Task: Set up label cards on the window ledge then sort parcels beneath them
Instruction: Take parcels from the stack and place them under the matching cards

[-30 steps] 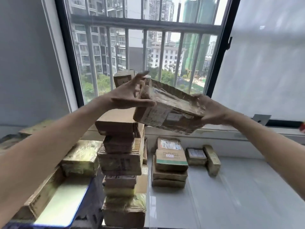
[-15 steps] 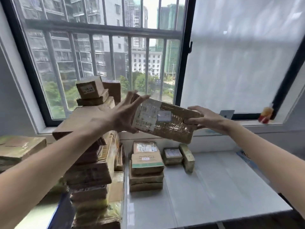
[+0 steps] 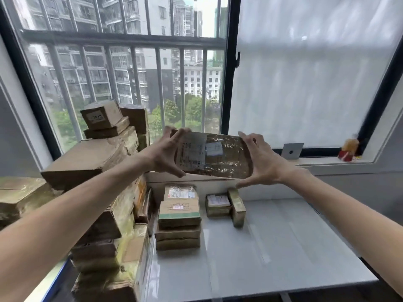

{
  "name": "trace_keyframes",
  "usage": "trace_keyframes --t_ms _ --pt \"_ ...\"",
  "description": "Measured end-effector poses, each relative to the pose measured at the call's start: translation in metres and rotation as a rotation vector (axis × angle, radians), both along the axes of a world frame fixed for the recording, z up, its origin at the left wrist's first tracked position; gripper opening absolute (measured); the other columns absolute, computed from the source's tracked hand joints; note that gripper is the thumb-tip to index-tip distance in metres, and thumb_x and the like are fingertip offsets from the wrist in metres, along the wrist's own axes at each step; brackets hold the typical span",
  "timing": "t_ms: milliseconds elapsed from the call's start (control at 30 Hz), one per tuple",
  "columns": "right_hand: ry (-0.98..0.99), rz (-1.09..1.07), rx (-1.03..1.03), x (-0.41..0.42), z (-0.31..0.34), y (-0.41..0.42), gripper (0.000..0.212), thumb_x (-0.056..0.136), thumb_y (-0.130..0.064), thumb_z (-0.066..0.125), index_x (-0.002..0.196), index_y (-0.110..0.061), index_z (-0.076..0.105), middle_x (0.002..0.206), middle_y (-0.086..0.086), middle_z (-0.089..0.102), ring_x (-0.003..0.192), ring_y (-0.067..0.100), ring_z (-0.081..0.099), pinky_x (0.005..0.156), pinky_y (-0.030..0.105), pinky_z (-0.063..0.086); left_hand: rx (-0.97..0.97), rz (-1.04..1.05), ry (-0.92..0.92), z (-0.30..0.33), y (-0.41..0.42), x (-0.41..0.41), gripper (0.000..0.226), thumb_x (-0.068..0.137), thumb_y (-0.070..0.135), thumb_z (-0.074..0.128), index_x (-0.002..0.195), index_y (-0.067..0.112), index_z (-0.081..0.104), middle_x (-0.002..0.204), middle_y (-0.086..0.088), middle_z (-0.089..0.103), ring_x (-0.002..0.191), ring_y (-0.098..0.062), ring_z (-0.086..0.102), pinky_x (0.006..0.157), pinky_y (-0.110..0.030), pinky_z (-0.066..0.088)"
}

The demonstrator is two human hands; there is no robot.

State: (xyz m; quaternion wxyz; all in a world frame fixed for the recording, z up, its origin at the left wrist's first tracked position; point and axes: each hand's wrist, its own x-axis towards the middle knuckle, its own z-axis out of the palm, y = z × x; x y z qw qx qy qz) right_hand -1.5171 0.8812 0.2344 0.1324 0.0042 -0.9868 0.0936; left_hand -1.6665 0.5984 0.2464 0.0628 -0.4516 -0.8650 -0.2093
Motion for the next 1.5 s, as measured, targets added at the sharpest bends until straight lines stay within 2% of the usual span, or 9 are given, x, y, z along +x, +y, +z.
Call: trace_keyframes --t_ms 100,267,367,467,800,1000,1233,1400,1500 --pt "-0.010 -0.046 0.083 0.008 -0.017 0.011 0.139 0.053 -0.056 0.092 0.153 -0.028 0.001 0.146 0.004 0.019 0.134 0.031 0.036 0.106 0.046 0.046 -0.051 0.003 -0.173 -0.017 0.013 0.008 0.131 0.053 0.033 0.096 0.154 0.025 0.013 0.142 -0.011 0.029 0.130 -0.028 0.038 0.117 -0.047 0.033" --pt "-0.133 0.028 0.024 0.029 -0.056 0.023 0.122 0.053 -0.046 0.093 0.146 -0.013 0.021 0.133 0.006 0.029 0.122 0.028 0.044 0.108 0.036 0.043 -0.217 0.037 -0.272 -0.069 0.025 0.028 0.125 0.050 0.050 0.092 0.146 0.037 0.014 0.136 -0.006 0.035 0.127 -0.030 0.045 0.113 -0.044 0.039" --pt "-0.193 0.033 0.007 0.037 -0.070 0.030 0.125 0.056 -0.045 0.092 0.150 -0.013 0.016 0.136 0.008 0.027 0.118 0.030 0.050 0.103 0.035 0.046 -0.268 0.068 -0.249 -0.086 0.034 0.037 0.123 0.048 0.053 0.090 0.145 0.039 0.016 0.140 -0.006 0.029 0.126 -0.033 0.048 0.110 -0.045 0.043" --pt "-0.216 0.045 -0.012 0.039 -0.075 0.040 0.125 0.056 -0.045 0.093 0.150 -0.015 0.016 0.136 0.007 0.025 0.114 0.031 0.054 0.099 0.036 0.048 -0.286 0.079 -0.248 -0.091 0.039 0.042 0.127 0.042 0.062 0.085 0.146 0.037 0.017 0.141 -0.003 0.028 0.130 -0.032 0.044 0.114 -0.046 0.038" --pt "-0.274 0.036 -0.071 0.036 -0.109 0.066 0.121 0.055 -0.047 0.091 0.147 -0.019 0.018 0.134 0.003 0.026 0.110 0.031 0.058 0.094 0.036 0.050 -0.342 0.040 -0.261 -0.111 0.064 0.039 0.122 0.056 0.050 0.091 0.149 0.032 0.015 0.136 0.002 0.027 0.127 -0.026 0.043 0.114 -0.040 0.037" --pt "-0.352 -0.030 -0.073 0.034 -0.138 0.104 0.125 0.053 -0.051 0.088 0.149 -0.019 0.015 0.136 0.001 0.023 0.109 0.032 0.059 0.092 0.036 0.050 -0.368 -0.021 -0.275 -0.146 0.110 0.022 0.125 0.058 0.050 0.090 0.153 0.025 0.014 0.140 -0.001 0.027 0.127 -0.022 0.039 0.111 -0.024 0.032" --pt "-0.464 -0.118 -0.085 0.027 -0.185 0.164 0.132 0.049 -0.057 0.085 0.152 -0.019 0.011 0.141 -0.002 0.018 0.120 0.031 0.053 0.100 0.040 0.048 -0.379 -0.104 -0.334 -0.206 0.175 0.000 0.124 0.052 0.058 0.083 0.152 0.029 0.014 0.134 0.005 0.028 0.117 -0.021 0.049 0.105 -0.036 0.044" --pt "-0.432 -0.184 -0.370 0.020 -0.243 0.174 0.129 0.064 -0.046 0.082 0.159 -0.022 -0.002 0.162 -0.007 0.004 0.144 0.019 0.032 0.109 0.029 0.038 -0.336 -0.070 -0.466 -0.258 0.183 -0.013 0.123 0.052 0.061 0.081 0.150 0.029 0.015 0.135 0.006 0.026 0.119 -0.024 0.050 0.105 -0.035 0.044" --pt "-0.368 -0.280 -0.667 0.019 -0.281 0.160 0.120 0.075 -0.043 0.083 0.159 -0.025 -0.001 0.161 -0.006 0.015 0.133 0.013 0.046 0.102 0.028 0.047 -0.310 -0.002 -0.547 -0.290 0.168 -0.025 0.124 0.053 0.060 0.083 0.152 0.025 0.016 0.137 0.004 0.027 0.124 -0.024 0.048 0.108 -0.033 0.041"
